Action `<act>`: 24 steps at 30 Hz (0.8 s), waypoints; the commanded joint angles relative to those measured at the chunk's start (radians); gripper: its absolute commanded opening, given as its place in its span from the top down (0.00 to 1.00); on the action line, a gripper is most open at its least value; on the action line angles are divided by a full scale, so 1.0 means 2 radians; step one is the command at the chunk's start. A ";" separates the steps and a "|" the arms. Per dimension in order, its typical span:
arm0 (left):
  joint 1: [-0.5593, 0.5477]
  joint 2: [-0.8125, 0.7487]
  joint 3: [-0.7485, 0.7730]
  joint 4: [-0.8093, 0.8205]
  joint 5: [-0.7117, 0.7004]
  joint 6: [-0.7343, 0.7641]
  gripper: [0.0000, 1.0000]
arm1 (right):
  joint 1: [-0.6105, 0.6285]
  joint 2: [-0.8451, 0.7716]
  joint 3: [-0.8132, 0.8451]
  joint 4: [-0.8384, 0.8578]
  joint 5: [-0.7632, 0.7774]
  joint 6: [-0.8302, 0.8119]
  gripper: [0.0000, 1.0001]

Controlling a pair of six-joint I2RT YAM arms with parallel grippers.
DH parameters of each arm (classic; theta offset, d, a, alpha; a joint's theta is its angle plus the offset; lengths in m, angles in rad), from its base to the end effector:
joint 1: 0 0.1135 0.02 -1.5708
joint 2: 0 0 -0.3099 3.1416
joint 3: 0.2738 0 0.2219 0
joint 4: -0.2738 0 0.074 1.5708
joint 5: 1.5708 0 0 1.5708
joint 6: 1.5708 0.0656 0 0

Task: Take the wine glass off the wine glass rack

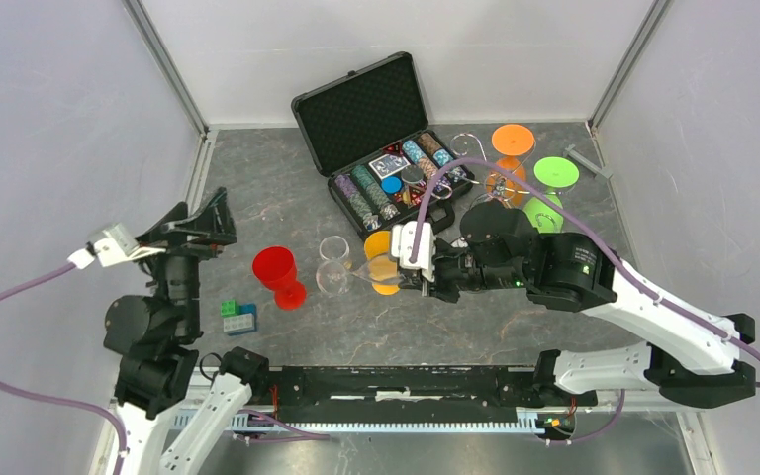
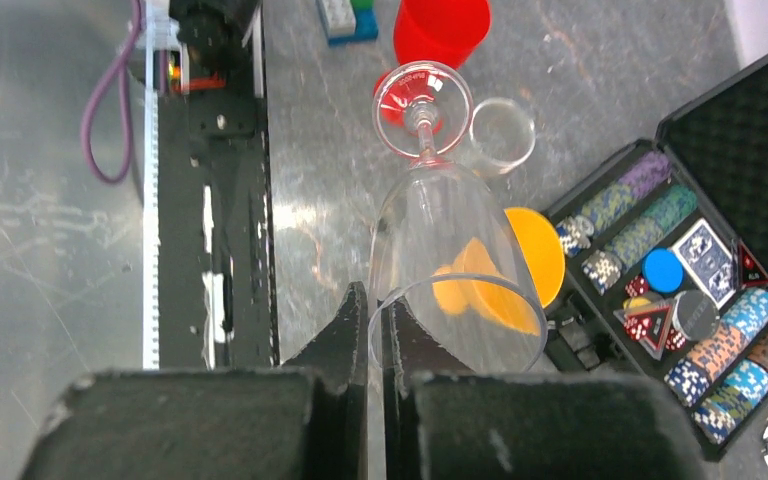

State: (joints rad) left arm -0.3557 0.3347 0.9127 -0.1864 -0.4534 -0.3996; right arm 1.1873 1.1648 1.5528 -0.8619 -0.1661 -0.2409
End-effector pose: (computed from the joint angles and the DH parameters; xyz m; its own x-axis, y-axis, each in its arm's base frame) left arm 0.0066 0.0282 0.4330 0.3554 -0.5051 -0.7864 0.0780 0.8545 -0.5136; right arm 0.0633 0.1859 0.4713 0.0655 -0.4665 -0.8821 -0.9824 0.1249 -0.1390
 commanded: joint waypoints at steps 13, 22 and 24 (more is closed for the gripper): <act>0.000 0.045 -0.001 -0.013 0.057 0.013 0.00 | 0.012 0.006 -0.050 -0.079 0.034 -0.060 1.00; -0.001 0.046 -0.011 -0.016 0.065 0.013 0.00 | 0.038 0.055 -0.051 -0.107 0.091 -0.046 1.00; -0.001 0.047 -0.011 -0.017 0.066 0.013 0.00 | 0.045 0.073 -0.046 -0.119 0.114 -0.038 1.00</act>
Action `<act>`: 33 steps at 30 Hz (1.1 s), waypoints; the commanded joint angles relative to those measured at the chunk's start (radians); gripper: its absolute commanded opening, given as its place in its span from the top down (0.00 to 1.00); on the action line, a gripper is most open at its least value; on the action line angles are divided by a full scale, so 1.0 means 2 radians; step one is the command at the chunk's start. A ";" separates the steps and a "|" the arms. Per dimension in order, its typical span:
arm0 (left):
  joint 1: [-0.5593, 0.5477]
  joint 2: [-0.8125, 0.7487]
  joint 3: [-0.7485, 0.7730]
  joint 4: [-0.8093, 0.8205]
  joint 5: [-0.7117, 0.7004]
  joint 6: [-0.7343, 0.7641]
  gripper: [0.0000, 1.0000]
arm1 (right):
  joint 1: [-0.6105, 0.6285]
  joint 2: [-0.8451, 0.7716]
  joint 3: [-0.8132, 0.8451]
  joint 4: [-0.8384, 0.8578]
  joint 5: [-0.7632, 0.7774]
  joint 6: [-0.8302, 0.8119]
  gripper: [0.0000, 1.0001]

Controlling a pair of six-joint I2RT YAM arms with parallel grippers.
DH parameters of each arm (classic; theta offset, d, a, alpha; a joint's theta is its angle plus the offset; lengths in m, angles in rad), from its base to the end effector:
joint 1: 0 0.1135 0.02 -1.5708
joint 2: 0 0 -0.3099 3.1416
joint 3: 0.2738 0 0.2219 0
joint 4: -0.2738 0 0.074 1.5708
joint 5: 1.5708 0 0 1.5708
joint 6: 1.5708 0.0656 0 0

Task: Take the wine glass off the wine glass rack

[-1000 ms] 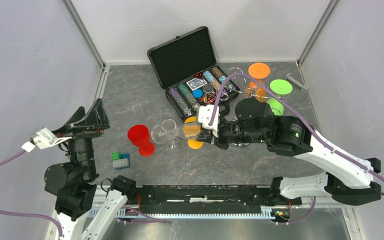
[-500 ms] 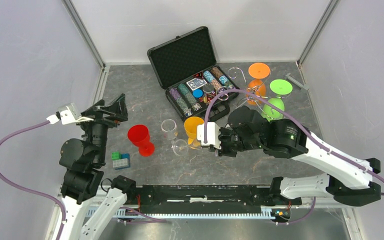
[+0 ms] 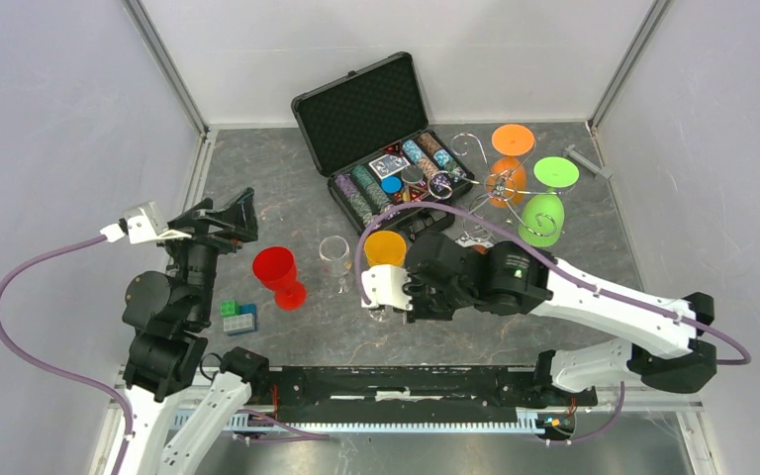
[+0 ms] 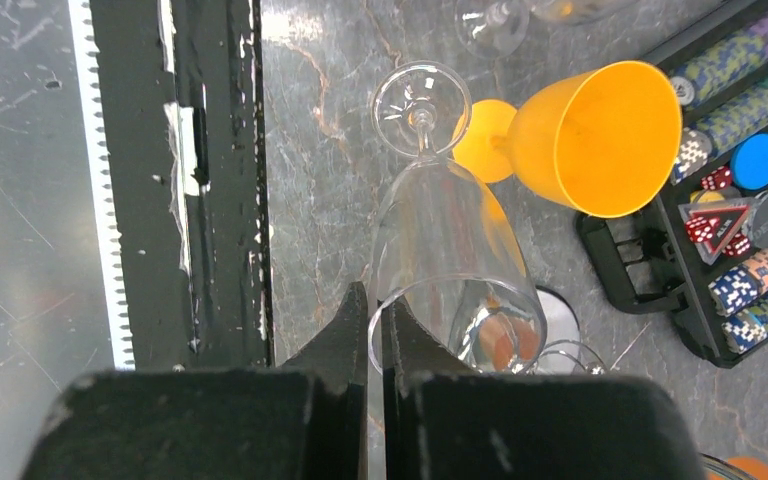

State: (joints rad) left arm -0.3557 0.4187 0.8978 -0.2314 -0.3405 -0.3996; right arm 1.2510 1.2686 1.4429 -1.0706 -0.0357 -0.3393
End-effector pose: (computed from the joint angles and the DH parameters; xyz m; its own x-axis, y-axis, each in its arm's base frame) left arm 0.0362 0.0099 0.4245 0.2021 -0.4663 -0.8612 0.1122 0.8846 -0.4526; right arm 0.0653 0.2048 0.3965 0.0865 -0.7967 -0.5982 -0.9829 0.0296 -0.1816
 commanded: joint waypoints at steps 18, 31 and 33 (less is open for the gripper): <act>0.000 0.003 -0.011 -0.002 0.011 0.019 0.00 | 0.038 0.076 0.029 -0.050 0.082 0.022 0.96; 0.000 -0.001 -0.007 -0.004 0.011 0.015 0.00 | 0.038 0.092 0.032 -0.048 0.079 0.016 0.81; 0.000 -0.001 -0.006 -0.004 0.010 0.015 0.00 | 0.038 0.095 0.034 -0.047 0.084 0.016 0.78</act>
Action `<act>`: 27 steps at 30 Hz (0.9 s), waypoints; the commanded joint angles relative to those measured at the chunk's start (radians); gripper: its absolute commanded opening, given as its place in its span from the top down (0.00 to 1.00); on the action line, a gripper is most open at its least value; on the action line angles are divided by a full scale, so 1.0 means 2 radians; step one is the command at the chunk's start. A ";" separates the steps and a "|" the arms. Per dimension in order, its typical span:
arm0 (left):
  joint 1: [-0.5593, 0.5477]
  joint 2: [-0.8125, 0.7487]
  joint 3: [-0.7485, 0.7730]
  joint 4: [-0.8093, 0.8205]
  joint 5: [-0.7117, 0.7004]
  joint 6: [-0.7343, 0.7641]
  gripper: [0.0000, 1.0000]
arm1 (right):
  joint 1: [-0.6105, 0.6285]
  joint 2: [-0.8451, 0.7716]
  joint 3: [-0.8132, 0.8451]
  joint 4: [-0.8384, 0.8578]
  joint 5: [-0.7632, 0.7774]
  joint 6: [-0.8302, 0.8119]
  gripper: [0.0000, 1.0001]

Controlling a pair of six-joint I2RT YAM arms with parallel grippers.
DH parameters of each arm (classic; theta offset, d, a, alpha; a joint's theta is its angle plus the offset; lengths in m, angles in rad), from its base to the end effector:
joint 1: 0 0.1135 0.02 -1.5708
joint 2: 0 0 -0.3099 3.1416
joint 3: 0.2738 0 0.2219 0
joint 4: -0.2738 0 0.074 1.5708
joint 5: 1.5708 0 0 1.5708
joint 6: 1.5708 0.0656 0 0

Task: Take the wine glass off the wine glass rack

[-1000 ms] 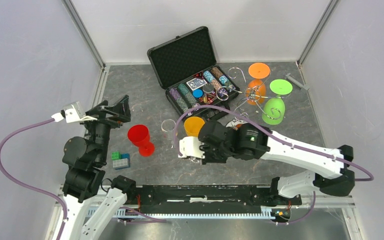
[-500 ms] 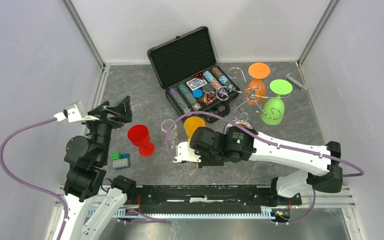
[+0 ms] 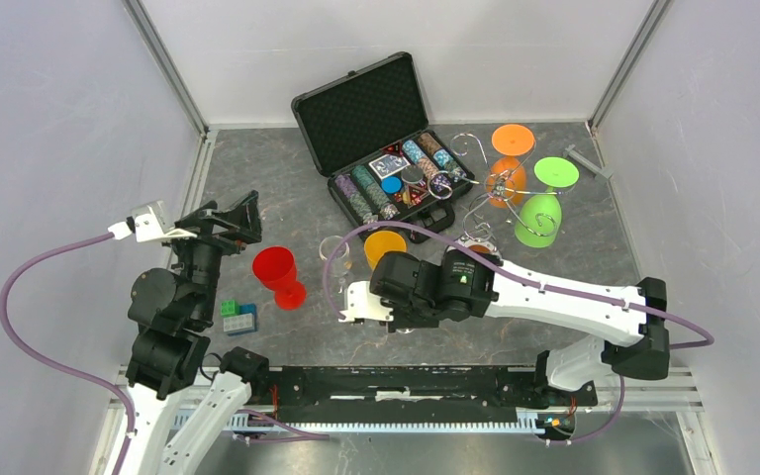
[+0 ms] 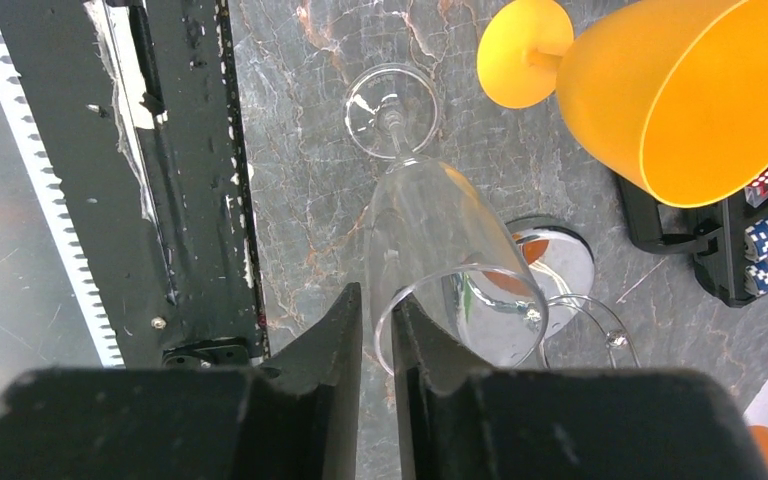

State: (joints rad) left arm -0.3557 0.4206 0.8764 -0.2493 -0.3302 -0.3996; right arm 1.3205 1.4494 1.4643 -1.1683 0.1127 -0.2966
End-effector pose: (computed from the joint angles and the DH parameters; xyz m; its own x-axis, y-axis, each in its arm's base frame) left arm 0.0409 0.0075 0.4158 0.1646 -0.4538 -0.8758 0.1042 0.8909 -0.4420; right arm 0.0695 0.2419 0.3571 0.0615 -0.9318 -0.3576 -0.9760 0.0188 -0.2168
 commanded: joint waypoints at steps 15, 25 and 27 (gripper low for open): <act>0.000 -0.012 0.008 0.024 -0.001 0.014 0.00 | 0.005 -0.022 0.089 0.059 0.089 -0.019 0.30; 0.000 -0.013 0.004 0.023 0.000 0.009 0.00 | 0.003 -0.082 0.145 0.244 0.305 0.003 0.22; 0.000 -0.013 0.004 0.023 0.001 0.007 0.00 | -0.004 -0.077 0.166 0.268 0.354 0.003 0.20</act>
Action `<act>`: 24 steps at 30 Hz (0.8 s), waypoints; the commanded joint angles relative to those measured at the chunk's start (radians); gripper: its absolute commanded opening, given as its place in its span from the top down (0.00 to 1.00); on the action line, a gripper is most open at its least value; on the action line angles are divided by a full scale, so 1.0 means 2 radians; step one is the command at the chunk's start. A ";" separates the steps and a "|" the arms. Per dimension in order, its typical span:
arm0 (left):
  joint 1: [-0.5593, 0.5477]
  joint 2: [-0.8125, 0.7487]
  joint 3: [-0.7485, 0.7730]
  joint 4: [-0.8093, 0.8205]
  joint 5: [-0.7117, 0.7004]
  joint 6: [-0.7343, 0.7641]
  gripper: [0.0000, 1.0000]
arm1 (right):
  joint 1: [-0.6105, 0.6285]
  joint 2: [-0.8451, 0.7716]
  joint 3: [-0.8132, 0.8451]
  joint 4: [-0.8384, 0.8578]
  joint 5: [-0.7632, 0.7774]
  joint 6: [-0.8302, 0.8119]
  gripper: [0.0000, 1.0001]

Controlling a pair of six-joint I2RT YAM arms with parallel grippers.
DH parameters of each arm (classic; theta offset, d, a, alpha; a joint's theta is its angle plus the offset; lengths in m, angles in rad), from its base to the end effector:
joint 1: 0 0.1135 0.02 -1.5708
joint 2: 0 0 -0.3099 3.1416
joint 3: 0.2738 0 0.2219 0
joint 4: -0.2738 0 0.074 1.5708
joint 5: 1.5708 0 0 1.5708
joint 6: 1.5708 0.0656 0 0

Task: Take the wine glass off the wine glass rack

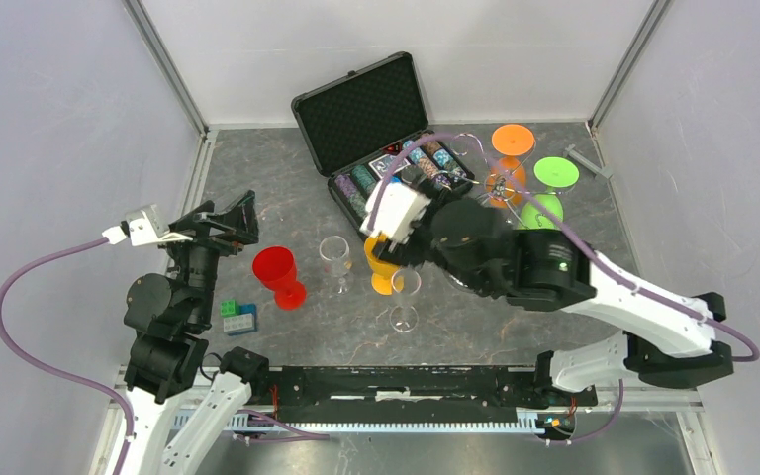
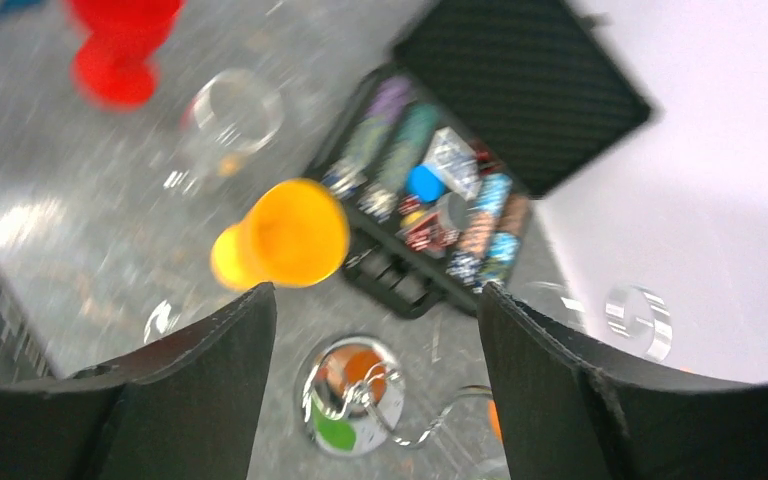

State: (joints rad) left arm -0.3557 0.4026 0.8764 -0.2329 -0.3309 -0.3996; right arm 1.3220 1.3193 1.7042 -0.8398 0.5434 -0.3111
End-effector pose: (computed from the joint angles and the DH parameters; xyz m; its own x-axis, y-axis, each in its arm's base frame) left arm 0.0353 0.0096 0.4182 0.1930 -0.4642 -0.8645 0.1180 0.8856 -0.4492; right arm 0.0908 0.2197 0.4923 0.1159 -0.6077 -0.7856 -0.7140 0.4989 -0.4912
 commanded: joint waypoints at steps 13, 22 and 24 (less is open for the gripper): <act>-0.001 0.003 -0.005 0.018 0.022 -0.010 0.00 | -0.271 0.074 0.159 0.072 0.095 0.034 0.05; 0.000 0.007 -0.018 0.024 0.031 -0.023 0.00 | -0.432 0.027 0.100 0.036 -0.005 0.120 0.09; 0.000 0.007 -0.025 0.029 0.039 -0.028 0.00 | -0.470 0.005 0.077 0.033 -0.031 0.137 0.09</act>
State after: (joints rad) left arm -0.3557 0.4061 0.8440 -0.2279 -0.2905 -0.4126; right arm 0.4858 1.4384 1.9224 -0.7643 0.6239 -0.1478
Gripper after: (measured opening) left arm 0.993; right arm 0.916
